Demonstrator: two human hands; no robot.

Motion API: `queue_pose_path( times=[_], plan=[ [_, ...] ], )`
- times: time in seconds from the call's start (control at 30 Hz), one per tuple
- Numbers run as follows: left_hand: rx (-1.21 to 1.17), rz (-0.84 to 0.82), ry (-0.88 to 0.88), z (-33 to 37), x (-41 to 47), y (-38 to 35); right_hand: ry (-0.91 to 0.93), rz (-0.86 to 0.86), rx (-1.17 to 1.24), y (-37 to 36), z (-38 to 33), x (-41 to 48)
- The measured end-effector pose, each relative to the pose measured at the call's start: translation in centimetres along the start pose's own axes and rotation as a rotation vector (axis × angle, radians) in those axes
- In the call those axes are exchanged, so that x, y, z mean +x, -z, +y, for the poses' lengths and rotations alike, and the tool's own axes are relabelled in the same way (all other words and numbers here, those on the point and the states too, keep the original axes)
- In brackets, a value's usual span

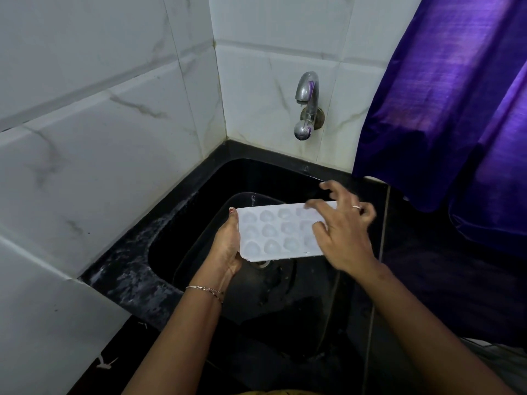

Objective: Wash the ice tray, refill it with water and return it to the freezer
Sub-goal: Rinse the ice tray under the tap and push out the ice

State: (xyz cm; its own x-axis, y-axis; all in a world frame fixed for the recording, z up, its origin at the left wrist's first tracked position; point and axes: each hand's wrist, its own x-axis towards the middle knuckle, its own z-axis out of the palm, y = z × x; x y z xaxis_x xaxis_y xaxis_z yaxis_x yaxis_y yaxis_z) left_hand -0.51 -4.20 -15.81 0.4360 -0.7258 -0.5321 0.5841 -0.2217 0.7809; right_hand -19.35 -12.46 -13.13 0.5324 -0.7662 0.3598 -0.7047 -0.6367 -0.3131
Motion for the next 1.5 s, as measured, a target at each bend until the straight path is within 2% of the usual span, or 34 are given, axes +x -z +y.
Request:
queue_pose_path(
  times=[0.23,0.57,0.67,0.8,1.07,1.27,1.5],
  plan=[
    [-0.033,0.056,-0.049,0.5,0.2,0.6,-0.098,-0.005,-0.072,0.2,4.7,-1.5],
    [-0.040,0.092,-0.084,2.3,0.6,0.8,0.001,-0.025,-0.057,-1.2,4.5,0.5],
    [-0.017,0.101,-0.090,2.7,0.8,0.9,0.061,-0.004,-0.118,-1.5,4.7,0.6],
    [-0.012,0.089,-0.070,2.7,0.5,0.6,0.031,0.038,-0.174,-1.5,4.8,0.6],
    [-0.013,0.089,-0.059,3.1,0.4,0.4,-0.004,0.012,0.117,-1.7,5.0,0.4],
    [-0.048,0.099,-0.057,2.6,0.5,0.5,-0.045,0.064,0.082,-1.3,4.8,0.7],
    [-0.043,0.093,-0.073,3.3,0.6,0.5,0.058,0.062,0.032,-0.5,3.1,0.5]
  ],
)
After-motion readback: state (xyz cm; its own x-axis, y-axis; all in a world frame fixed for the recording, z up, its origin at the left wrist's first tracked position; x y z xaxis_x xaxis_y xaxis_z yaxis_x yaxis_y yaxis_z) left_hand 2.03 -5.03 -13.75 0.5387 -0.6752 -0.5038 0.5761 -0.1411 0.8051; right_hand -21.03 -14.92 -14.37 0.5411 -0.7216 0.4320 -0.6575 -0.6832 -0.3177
